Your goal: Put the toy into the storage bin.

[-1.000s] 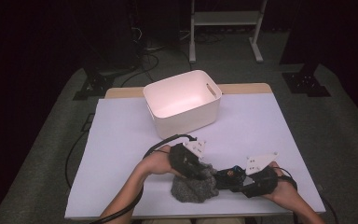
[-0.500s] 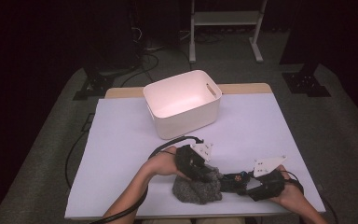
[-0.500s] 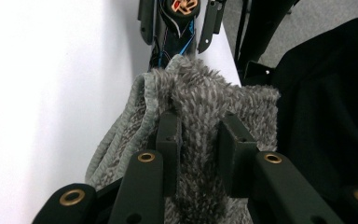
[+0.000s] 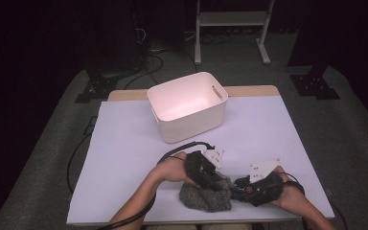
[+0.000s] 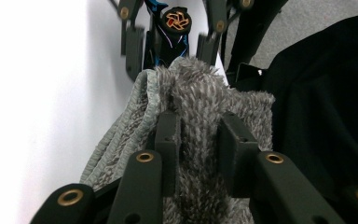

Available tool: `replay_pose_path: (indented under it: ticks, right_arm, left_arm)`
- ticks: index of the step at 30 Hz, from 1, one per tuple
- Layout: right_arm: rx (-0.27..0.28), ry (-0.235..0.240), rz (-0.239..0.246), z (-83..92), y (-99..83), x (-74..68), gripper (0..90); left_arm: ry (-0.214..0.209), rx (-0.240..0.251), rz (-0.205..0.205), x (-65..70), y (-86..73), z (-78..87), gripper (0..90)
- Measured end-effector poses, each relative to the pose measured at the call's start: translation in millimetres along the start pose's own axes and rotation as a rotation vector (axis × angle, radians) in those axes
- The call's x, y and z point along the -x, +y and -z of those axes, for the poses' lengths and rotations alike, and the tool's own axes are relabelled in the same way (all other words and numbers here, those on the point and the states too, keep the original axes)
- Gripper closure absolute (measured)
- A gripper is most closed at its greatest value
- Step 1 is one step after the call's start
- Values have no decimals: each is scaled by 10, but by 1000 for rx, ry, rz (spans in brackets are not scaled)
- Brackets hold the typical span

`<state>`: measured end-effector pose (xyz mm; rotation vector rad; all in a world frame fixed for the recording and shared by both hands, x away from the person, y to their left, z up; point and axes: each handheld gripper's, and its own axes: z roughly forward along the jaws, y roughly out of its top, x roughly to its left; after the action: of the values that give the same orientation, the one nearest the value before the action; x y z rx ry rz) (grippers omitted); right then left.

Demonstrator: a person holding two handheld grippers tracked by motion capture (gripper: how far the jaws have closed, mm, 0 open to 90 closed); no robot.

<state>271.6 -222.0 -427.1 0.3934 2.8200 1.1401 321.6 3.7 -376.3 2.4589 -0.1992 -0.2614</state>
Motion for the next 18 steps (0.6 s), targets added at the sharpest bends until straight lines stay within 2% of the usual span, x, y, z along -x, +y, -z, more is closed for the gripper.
replay_pose_path:
  ticks: [4, 6, 10, 12, 15, 18]
  right_arm:
    - [-28, 8, 22, -104, 75, 20, 486]
    - [-42, -1, 28, -135, 97, 20, 545]
    - [-62, -1, 31, -141, 127, 21, 553]
    - [-56, 4, 22, -141, 126, 21, 555]
    - [-29, 12, 10, -162, 117, 52, 556]
    - [-22, 22, 4, -194, 148, 83, 556]
  left_arm:
    - [9, 8, 11, 2, -15, 21, 710]
    - [6, 16, 15, 6, -31, 44, 714]
    - [17, 20, 34, -1, -96, 148, 722]
    - [32, 20, 47, 0, -135, 193, 722]
    - [53, 28, 76, 8, -247, 340, 724]
    - [75, 38, 86, 35, -338, 509, 728]
